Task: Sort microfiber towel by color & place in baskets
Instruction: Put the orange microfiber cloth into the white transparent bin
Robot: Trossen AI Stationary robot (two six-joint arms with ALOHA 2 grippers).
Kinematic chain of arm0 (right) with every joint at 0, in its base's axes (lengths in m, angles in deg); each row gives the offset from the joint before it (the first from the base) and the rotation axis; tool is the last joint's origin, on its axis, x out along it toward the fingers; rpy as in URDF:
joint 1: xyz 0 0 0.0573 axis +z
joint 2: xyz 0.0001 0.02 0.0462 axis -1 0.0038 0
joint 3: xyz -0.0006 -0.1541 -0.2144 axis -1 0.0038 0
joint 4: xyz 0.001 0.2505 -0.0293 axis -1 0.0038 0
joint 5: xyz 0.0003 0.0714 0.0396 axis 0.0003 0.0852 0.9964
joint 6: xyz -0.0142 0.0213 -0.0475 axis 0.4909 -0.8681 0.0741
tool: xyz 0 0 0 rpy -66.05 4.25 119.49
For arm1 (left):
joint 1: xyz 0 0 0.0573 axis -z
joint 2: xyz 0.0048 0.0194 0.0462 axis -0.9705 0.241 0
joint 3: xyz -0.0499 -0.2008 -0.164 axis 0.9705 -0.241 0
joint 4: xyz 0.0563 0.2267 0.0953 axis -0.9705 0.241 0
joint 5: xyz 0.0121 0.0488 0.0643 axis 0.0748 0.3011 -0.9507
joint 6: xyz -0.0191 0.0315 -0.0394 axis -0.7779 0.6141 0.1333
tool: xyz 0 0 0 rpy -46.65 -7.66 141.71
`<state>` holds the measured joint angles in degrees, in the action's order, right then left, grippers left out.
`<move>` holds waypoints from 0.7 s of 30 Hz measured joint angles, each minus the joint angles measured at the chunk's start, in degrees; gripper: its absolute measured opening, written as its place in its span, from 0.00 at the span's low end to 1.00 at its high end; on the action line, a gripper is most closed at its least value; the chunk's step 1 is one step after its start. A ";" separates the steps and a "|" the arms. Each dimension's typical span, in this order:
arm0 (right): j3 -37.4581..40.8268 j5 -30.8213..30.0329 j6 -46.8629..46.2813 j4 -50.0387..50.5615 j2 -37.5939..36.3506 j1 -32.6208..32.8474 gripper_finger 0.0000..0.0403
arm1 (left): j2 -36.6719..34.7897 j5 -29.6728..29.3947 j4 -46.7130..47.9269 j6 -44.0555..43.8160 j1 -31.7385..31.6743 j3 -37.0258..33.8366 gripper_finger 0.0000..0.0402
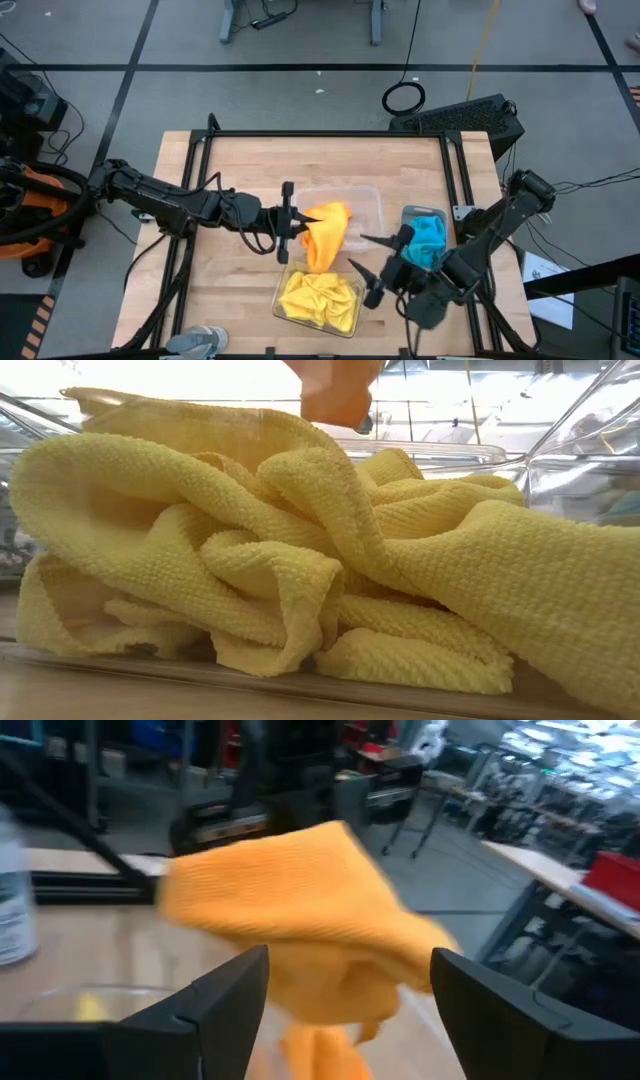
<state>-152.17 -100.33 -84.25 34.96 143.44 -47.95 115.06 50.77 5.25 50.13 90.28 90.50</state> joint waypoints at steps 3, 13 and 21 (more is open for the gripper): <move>0.00 1.98 2.18 -1.09 -0.10 -2.86 0.67 | -0.02 0.04 -0.27 0.06 0.01 0.00 0.03; 0.00 23.43 8.12 -6.19 0.10 -13.69 0.67 | 0.02 0.56 0.98 2.64 0.23 0.02 0.03; 0.00 40.16 9.86 -4.44 0.81 -19.91 0.67 | 0.09 5.27 1.30 3.41 0.43 0.02 0.03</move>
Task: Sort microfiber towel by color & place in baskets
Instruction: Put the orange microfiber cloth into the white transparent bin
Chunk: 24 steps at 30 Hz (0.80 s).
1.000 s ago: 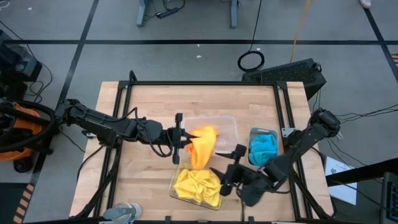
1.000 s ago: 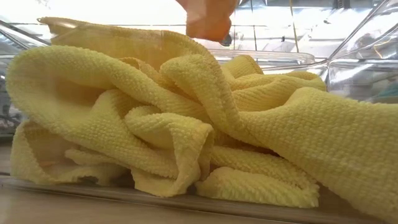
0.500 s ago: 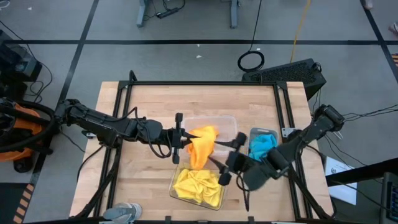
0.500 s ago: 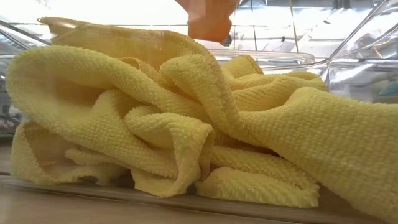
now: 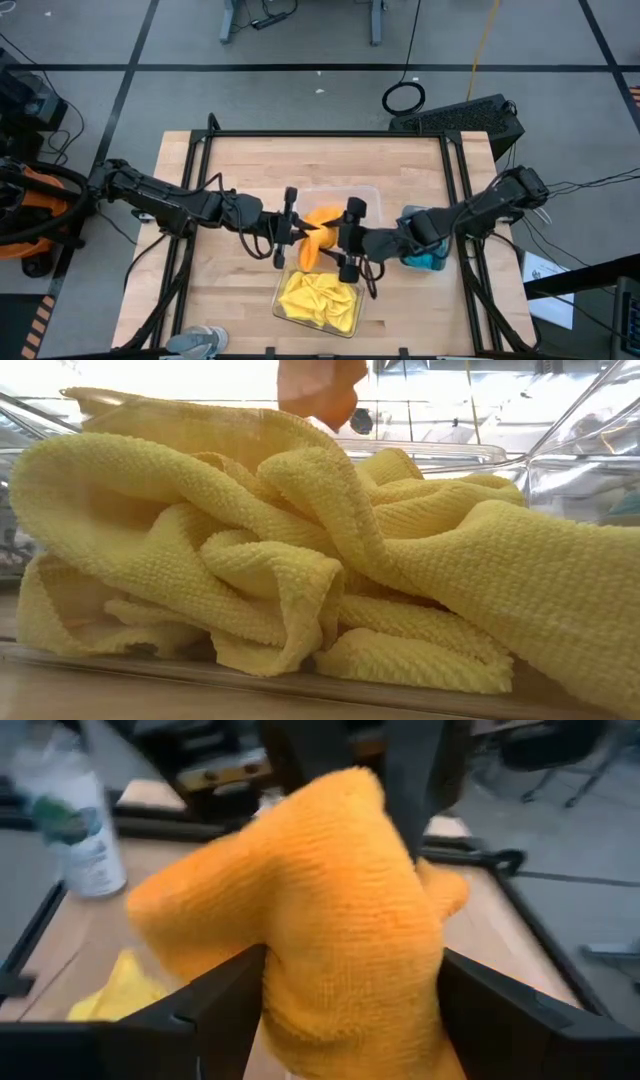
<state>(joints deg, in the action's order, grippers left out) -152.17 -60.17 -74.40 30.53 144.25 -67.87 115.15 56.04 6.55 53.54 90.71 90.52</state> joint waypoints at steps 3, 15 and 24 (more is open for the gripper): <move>-0.02 0.37 -0.46 -0.08 0.47 -0.87 0.65 | 0.00 0.05 0.00 0.04 -0.01 0.00 0.03; -0.07 -1.52 0.40 4.98 1.06 -0.92 0.05 | 0.00 0.16 3.91 -6.57 -0.39 0.00 0.08; 0.02 -9.14 -8.65 20.08 0.37 -1.28 0.07 | -0.10 -2.53 18.01 -16.52 -0.39 0.09 0.50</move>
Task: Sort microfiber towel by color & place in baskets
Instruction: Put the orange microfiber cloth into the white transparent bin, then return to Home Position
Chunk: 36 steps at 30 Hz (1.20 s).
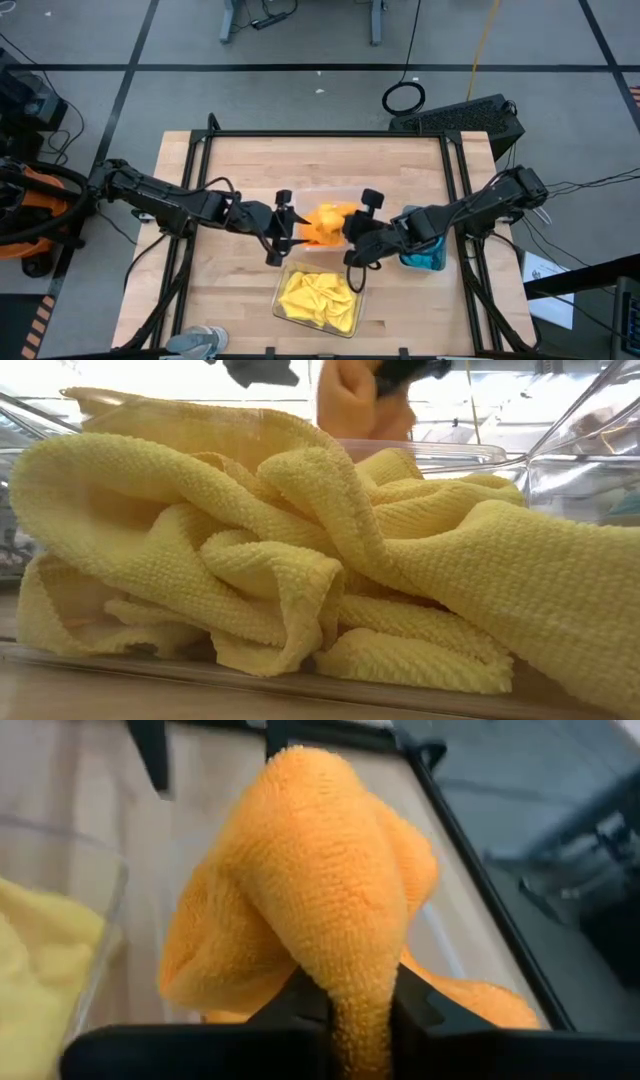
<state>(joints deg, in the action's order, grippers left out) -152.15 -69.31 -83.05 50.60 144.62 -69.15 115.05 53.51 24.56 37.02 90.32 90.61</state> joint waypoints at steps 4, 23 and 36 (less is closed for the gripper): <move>0.02 0.47 -6.55 7.63 -0.03 -0.98 0.05 | 0.01 -1.22 1.15 -1.92 -0.02 0.00 0.61; 6.03 12.79 -16.01 7.47 1.01 -8.21 0.42 | 1.64 -4.62 -11.28 -7.88 1.25 -5.44 0.64; 5.41 14.20 -17.75 9.86 -0.01 -6.64 0.55 | 1.89 -5.04 -23.41 -3.30 5.23 -7.23 0.64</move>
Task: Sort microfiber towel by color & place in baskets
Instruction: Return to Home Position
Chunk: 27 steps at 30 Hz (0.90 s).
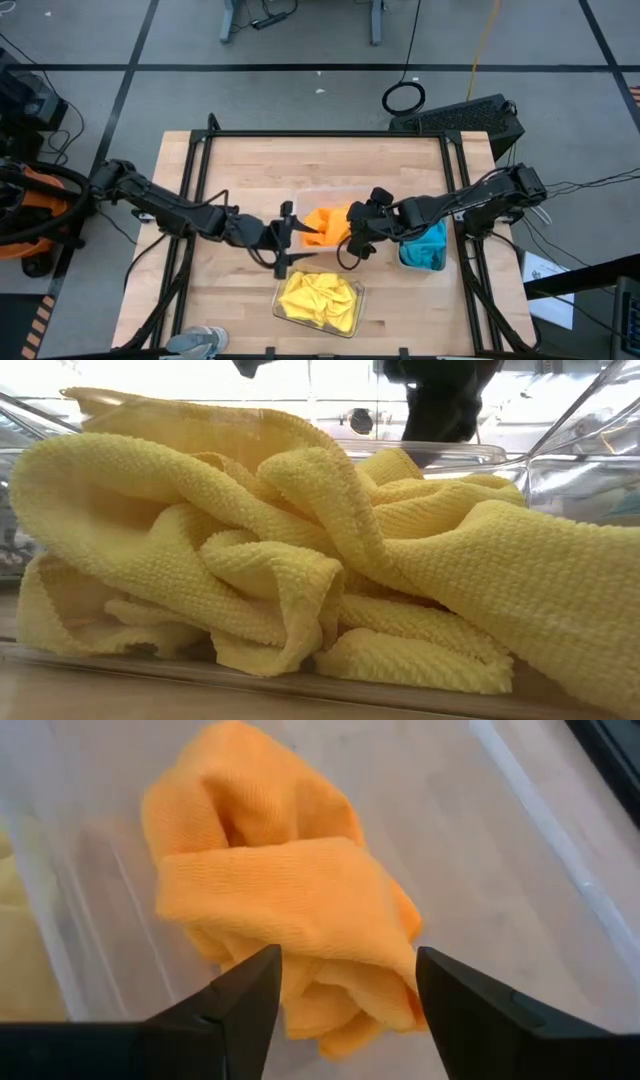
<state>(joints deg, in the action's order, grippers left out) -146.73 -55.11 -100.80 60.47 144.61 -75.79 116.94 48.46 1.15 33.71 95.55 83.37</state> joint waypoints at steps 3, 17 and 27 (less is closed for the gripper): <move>-2.10 -0.15 0.06 1.15 0.00 0.84 0.54 | -0.13 -0.03 -0.22 0.34 1.84 0.00 0.64; -9.09 -11.67 11.48 9.00 -0.58 20.09 0.34 | -17.24 -8.59 12.41 -1.06 11.83 -0.02 0.52; -8.43 -25.15 4.57 19.96 -4.26 30.06 0.02 | -19.82 -13.14 16.47 1.29 12.62 -6.78 0.04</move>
<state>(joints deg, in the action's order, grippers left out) -155.16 -80.26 -96.23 80.43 140.36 -45.73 97.12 35.33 17.62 35.01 108.17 76.59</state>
